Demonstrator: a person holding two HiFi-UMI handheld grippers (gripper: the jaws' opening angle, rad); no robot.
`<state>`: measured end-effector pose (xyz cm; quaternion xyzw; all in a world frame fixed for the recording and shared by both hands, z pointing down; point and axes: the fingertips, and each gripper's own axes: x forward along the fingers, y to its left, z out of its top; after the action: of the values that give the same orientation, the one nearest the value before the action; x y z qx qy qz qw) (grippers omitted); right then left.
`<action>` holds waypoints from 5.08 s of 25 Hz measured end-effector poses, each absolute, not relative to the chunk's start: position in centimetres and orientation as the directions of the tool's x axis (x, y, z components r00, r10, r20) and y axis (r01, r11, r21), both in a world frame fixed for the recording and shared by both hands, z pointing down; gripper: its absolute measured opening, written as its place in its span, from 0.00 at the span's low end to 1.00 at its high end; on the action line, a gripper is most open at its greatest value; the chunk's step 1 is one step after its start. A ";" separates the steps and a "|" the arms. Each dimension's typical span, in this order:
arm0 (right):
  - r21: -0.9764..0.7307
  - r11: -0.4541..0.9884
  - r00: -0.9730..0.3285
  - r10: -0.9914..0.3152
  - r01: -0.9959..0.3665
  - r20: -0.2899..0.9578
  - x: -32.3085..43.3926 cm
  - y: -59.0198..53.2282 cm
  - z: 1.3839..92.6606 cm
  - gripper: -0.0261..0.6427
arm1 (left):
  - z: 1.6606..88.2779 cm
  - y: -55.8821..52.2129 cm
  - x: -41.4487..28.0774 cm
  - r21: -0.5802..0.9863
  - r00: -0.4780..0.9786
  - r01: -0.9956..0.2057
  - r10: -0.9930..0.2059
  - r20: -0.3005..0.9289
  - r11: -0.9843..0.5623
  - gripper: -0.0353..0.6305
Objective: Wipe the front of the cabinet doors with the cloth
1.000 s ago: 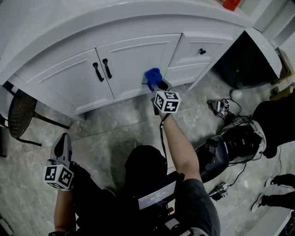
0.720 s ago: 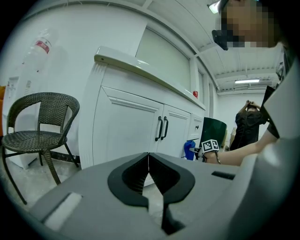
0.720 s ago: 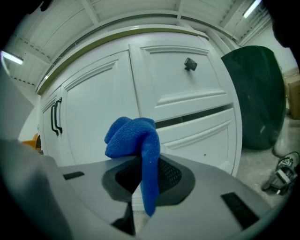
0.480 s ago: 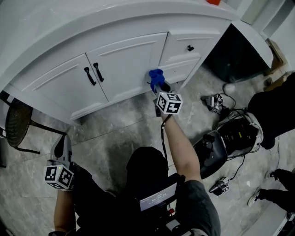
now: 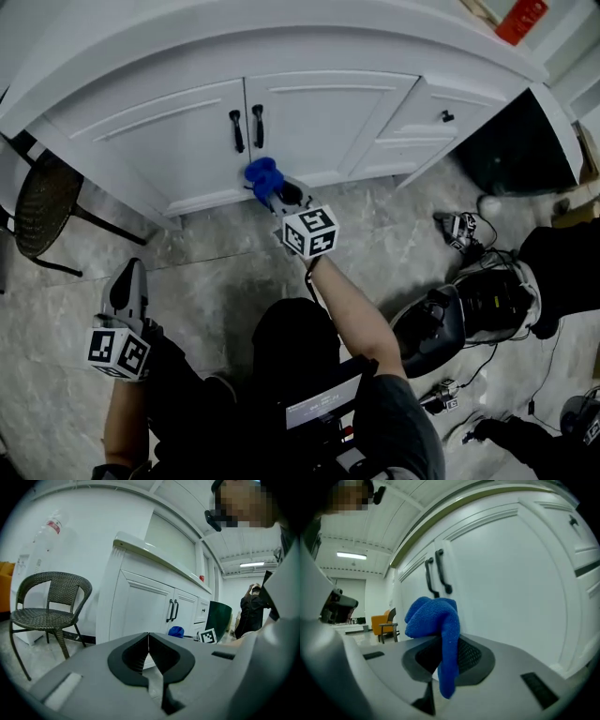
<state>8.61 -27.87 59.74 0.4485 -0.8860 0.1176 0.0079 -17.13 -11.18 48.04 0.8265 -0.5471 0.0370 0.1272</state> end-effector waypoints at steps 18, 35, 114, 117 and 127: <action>-0.151 0.413 -0.437 -0.876 -0.898 0.206 18.0 -31.4 65.8 0.12 | 49.8 -11.7 -14.5 0.113 0.414 -0.910 -0.874 0.254 -0.399 0.06; -0.158 0.097 -0.131 -0.966 -0.983 0.221 36.4 -29.7 64.9 0.12 | 50.4 -11.6 -11.4 0.100 0.474 -0.879 -0.835 0.278 -0.466 0.06; -0.262 0.158 -0.227 -0.939 -0.952 0.258 30.6 -26.7 64.6 0.12 | 49.9 -11.7 -19.6 0.208 0.363 -0.925 -0.900 0.242 -0.318 0.06; -0.262 0.219 -0.283 -0.929 -0.940 0.240 27.2 -24.4 60.2 0.12 | 49.3 -11.7 -21.4 0.221 0.349 -0.928 -0.909 0.226 -0.301 0.06; -0.246 0.267 -0.294 -0.952 -0.932 0.081 18.5 -19.1 41.8 0.12 | 46.1 -11.9 -25.6 0.179 0.302 -0.945 -0.941 0.152 -0.275 0.06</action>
<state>18.53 -19.07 41.76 0.5928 -0.7947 0.1240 -0.0416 -25.59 -11.95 46.07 0.7983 -0.5906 0.0081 0.1180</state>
